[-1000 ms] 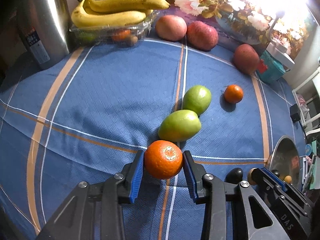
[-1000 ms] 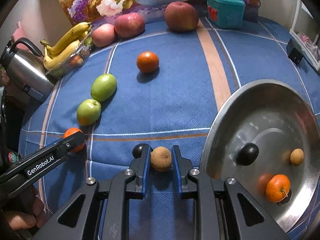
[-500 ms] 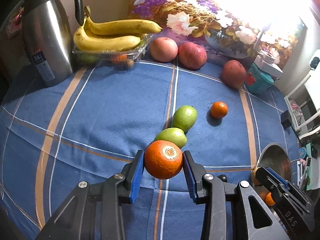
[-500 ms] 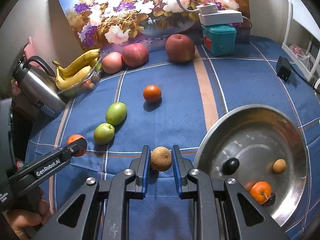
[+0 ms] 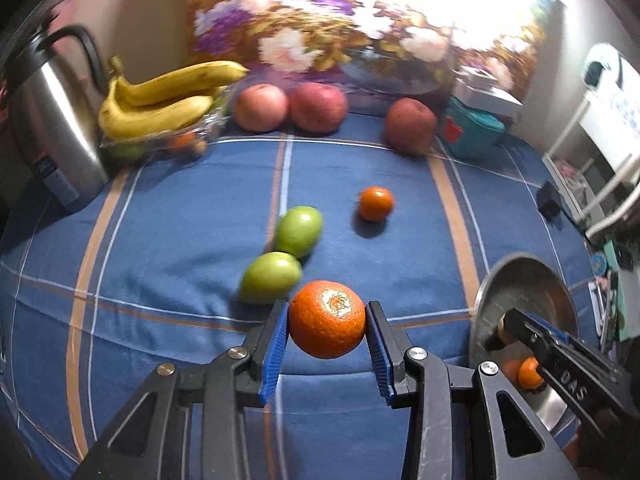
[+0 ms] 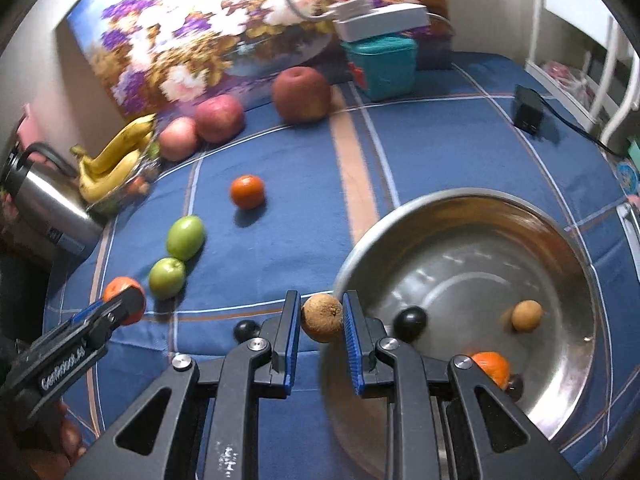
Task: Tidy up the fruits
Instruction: 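Carry the orange with the left tool while the right tool carries the kiwi over the bowl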
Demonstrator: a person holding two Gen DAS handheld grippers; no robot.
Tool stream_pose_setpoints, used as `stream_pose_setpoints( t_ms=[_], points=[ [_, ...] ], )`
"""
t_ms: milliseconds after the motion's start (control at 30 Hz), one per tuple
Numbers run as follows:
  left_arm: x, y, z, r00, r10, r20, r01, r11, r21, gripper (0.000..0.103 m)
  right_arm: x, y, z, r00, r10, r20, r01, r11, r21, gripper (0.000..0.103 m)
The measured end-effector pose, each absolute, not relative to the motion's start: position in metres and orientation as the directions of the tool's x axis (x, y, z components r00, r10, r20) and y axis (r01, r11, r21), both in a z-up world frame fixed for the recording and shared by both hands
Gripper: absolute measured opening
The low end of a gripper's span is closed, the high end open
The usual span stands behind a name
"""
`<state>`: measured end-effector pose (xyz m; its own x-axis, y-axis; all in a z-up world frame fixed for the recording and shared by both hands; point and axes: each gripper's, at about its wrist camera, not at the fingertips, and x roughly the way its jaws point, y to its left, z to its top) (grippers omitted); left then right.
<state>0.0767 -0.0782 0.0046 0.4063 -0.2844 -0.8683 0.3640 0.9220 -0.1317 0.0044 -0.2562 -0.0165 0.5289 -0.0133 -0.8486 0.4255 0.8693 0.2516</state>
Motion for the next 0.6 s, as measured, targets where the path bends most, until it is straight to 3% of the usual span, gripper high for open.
stream_pose_setpoints(
  t_ms=[300,600],
  points=[
    [0.048,-0.128,0.002,0.378,-0.307,-0.873,0.491,0.866,-0.092,0.041,-0.015,-0.295,-0.020,0.472,-0.130,-0.872,0.558,0.810,0.181,0.022],
    [0.017,-0.169,-0.001,0.311,-0.382,-0.870,0.606,0.785,-0.129,0.041,-0.029,-0.312,-0.017,0.464,-0.165,-0.870,0.607,0.775,0.177,0.022]
  ],
)
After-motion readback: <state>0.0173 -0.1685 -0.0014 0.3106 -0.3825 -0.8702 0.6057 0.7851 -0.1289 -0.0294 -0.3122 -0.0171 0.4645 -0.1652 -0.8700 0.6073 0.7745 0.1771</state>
